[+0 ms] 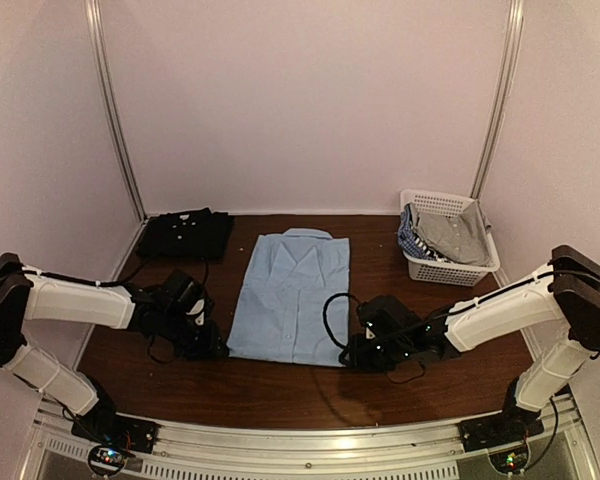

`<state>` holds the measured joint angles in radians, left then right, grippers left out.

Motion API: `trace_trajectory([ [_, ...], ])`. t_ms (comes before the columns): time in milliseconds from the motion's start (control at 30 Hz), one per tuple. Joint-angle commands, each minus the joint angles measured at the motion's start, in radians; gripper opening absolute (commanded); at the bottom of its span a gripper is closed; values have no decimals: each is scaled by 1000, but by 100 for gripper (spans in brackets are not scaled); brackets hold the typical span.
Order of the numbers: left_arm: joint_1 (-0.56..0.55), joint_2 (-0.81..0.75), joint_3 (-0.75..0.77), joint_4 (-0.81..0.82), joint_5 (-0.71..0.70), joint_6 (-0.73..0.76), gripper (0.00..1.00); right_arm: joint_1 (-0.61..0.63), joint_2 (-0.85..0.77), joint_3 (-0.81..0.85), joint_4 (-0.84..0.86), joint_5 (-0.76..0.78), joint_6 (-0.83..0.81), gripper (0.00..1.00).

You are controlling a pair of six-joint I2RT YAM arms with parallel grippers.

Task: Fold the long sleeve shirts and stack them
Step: Pick up the 2/3-rectangle-folded shirt from the center of the board.

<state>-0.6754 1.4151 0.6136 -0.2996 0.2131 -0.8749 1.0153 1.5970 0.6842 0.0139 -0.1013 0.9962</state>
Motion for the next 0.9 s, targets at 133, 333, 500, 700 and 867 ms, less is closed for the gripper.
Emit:
trace_trajectory([
  [133,-4,2,17,93,29,-27,33,15,9,-23,47,-23,20,32],
  [333,-4,-110,-6,64,8,-51,32,17,4,-38,56,-25,24,31],
  [500,-4,-108,-21,64,1,-65,37,16,10,-38,64,-26,27,30],
  [700,-5,-1,9,60,8,-54,35,17,3,-40,59,-24,27,27],
  [867,-20,48,22,42,12,-57,34,17,1,-43,61,-23,27,26],
])
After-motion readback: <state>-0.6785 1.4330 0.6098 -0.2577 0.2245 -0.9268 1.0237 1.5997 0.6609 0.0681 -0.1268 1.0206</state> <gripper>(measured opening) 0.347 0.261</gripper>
